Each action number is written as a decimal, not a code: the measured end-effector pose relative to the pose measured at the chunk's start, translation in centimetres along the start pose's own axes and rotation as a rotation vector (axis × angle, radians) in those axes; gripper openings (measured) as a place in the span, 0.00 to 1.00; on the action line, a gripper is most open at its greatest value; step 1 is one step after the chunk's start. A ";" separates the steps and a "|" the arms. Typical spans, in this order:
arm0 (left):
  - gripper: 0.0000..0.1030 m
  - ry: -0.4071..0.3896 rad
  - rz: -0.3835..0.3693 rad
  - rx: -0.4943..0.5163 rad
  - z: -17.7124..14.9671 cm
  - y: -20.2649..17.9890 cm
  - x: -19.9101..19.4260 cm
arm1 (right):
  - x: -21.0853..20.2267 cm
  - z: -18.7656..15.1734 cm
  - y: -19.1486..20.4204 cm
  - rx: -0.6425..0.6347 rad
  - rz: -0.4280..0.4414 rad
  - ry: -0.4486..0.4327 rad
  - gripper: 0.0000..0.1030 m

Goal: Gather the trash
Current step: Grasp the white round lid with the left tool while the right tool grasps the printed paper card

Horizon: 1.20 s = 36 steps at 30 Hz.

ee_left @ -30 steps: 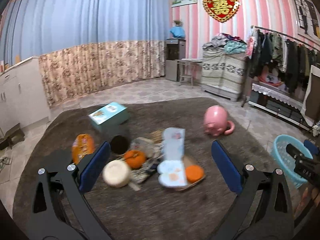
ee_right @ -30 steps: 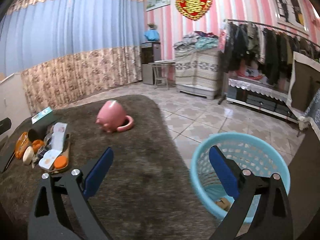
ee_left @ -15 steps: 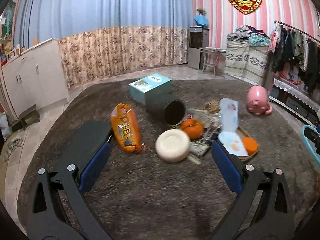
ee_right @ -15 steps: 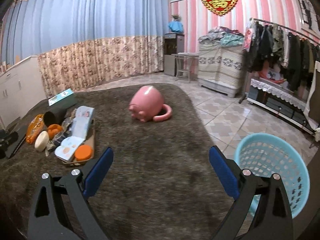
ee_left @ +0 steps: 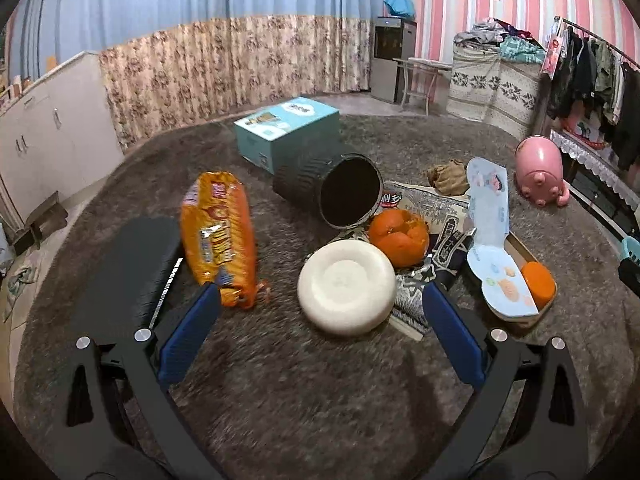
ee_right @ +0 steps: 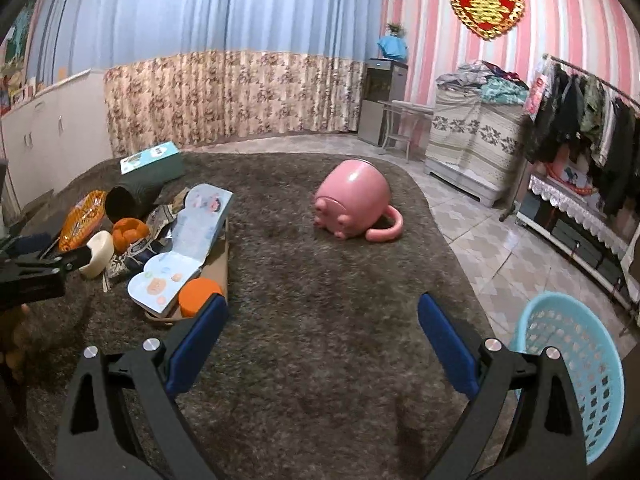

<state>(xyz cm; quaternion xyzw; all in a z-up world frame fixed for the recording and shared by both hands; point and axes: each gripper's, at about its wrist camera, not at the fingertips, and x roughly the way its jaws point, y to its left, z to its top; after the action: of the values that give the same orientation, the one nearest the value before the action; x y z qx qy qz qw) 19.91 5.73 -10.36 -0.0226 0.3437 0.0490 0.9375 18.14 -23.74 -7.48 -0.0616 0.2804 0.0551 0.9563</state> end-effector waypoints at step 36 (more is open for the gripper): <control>0.59 -0.063 -0.003 -0.059 0.1 8.7 -2.0 | 9.7 2.6 11.2 -0.068 0.318 0.282 0.64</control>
<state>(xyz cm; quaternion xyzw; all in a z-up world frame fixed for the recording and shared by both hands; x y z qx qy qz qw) 17.54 14.25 -9.09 -0.0491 0.3123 0.0586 0.9469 26.07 -11.60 -11.61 -0.0559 0.4155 0.2054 0.8843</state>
